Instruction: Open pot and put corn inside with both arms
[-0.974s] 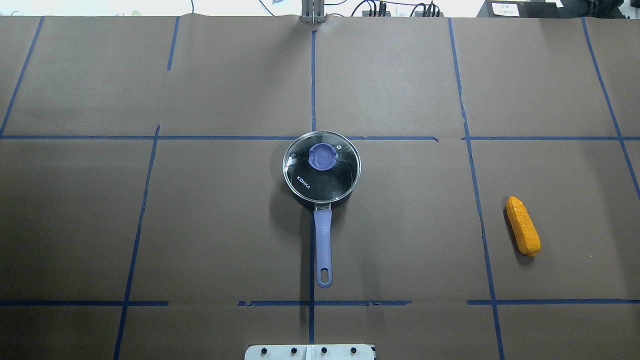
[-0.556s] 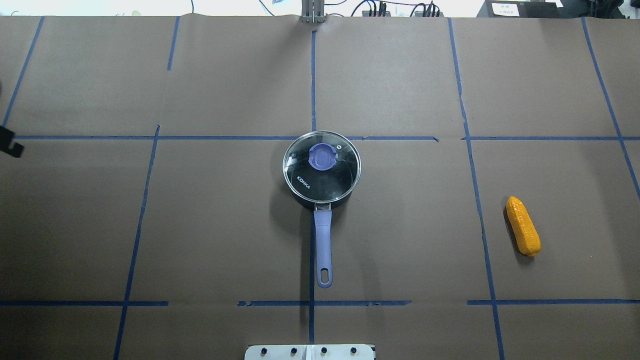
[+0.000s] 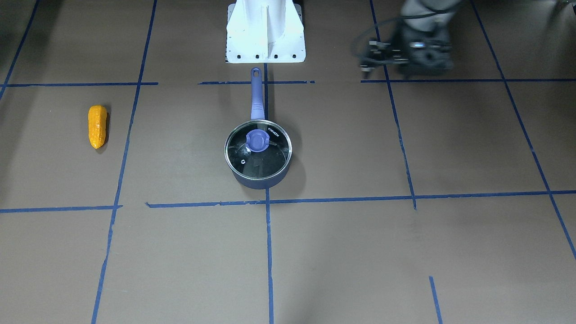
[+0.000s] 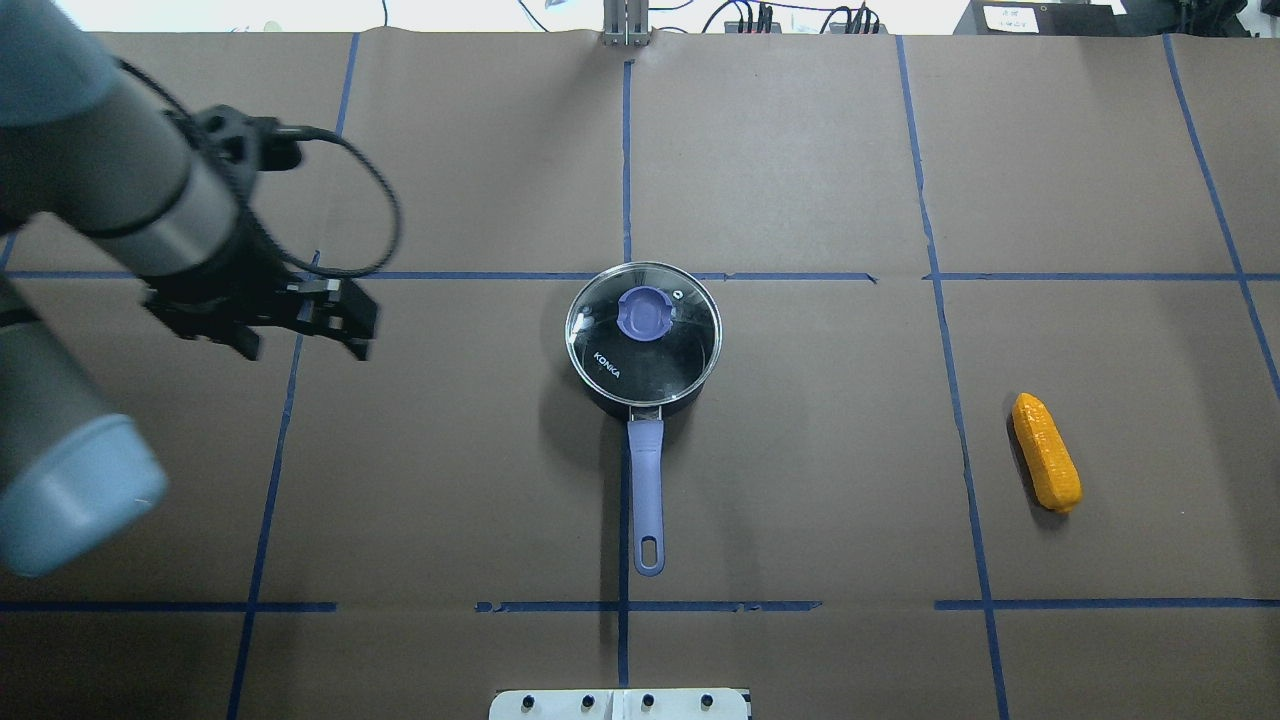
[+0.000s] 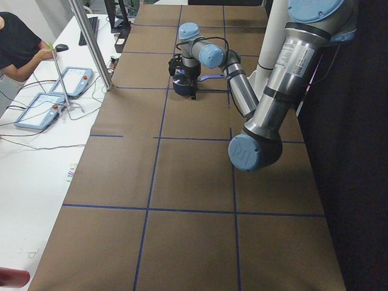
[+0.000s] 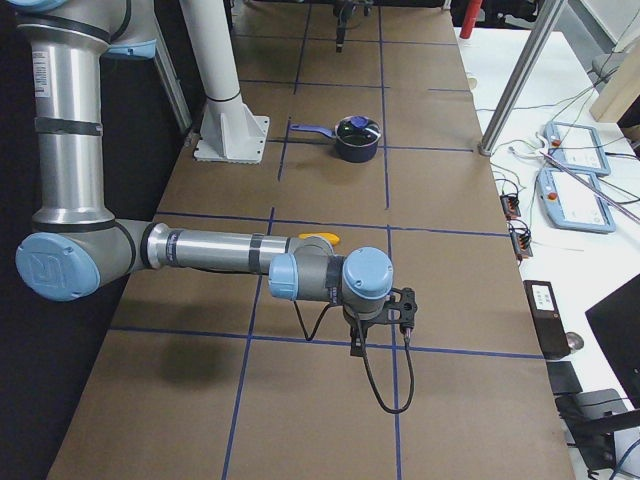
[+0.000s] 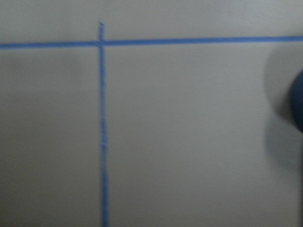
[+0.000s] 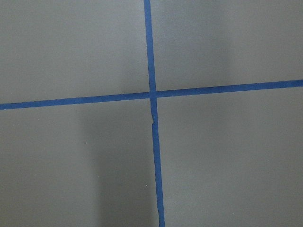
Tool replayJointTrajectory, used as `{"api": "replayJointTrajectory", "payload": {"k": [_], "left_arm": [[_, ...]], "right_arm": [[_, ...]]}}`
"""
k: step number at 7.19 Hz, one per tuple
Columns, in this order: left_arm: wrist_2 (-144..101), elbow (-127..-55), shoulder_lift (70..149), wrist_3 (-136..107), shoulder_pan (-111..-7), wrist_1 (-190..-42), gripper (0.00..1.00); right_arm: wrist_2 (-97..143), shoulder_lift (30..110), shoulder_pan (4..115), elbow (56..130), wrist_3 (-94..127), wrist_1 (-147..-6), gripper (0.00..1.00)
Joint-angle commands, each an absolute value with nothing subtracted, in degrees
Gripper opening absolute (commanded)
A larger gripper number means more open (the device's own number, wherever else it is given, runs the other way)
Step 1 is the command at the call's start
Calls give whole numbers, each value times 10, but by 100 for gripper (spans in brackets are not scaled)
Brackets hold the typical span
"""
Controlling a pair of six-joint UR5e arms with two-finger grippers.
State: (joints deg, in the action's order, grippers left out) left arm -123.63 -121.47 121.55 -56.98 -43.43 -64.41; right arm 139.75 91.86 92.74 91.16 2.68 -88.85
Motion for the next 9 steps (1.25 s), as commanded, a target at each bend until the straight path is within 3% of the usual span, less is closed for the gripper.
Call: {"api": "replayJointTrajectory", "payload": {"k": [1, 2, 4, 9], "left_arm": [[-1210, -1084, 1360, -633, -389, -646, 100], [-1193, -1012, 1414, -636, -380, -663, 100], [-1166, -940, 1425, -692, -353, -783, 100], [-1163, -861, 1472, -711, -338, -818, 100]], "right_arm": [[1418, 914, 926, 914, 28, -884, 100], [1428, 916, 926, 913, 28, -884, 100], [1426, 919, 925, 912, 29, -883, 100], [1425, 915, 925, 912, 28, -883, 100]]}}
